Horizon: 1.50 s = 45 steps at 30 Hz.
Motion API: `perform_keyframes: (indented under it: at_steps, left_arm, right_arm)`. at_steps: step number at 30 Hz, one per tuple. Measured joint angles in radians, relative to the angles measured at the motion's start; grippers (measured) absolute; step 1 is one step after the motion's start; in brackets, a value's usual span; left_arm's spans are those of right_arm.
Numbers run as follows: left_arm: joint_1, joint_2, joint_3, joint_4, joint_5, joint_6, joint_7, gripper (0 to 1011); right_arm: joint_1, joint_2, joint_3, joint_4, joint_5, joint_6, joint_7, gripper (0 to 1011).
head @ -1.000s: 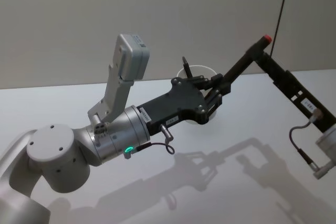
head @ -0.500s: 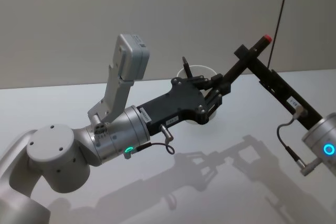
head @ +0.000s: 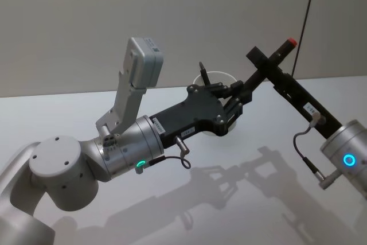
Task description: Place the pen into the pen holder.
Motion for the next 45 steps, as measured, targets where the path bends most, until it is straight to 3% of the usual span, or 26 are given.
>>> perform_keyframes:
  at_steps: [26, 45]
  left_arm:
    - [0.0, 0.0, 0.0, 0.0, 0.0, 0.0, 0.0, 185]
    - [0.0, 0.0, 0.0, 0.0, 0.0, 0.0, 0.0, 185]
  right_arm:
    - [-0.014, 0.01, -0.018, -0.038, 0.02, -0.008, -0.043, 1001]
    - [-0.032, 0.021, -0.027, -0.063, 0.027, -0.052, -0.07, 1001]
